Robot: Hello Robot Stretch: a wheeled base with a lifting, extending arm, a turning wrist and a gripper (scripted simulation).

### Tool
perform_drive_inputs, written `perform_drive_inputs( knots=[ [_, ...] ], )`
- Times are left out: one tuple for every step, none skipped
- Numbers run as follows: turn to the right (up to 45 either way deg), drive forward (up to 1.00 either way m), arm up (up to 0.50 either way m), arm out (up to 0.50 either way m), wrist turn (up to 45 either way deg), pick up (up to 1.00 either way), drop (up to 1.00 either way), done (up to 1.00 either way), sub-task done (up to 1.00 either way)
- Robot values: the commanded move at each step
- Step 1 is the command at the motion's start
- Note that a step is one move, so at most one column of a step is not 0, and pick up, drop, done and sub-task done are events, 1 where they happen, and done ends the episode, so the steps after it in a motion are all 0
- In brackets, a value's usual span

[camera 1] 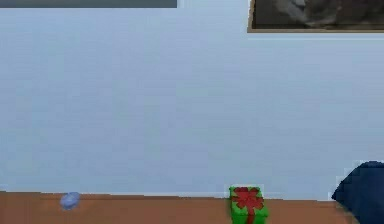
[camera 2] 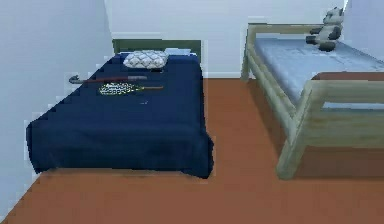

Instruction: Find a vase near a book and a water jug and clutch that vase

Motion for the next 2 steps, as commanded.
perform_drive_inputs(
  knots=[
    [-45.0, 0.00, 0.00, 0.00, 0.0, 0.00, 0.00, 0.00, 0.00],
    [-27.0, 0.00, 0.00, 0.00, 0.0, 0.00, 0.00, 0.00, 0.00]
  ],
)
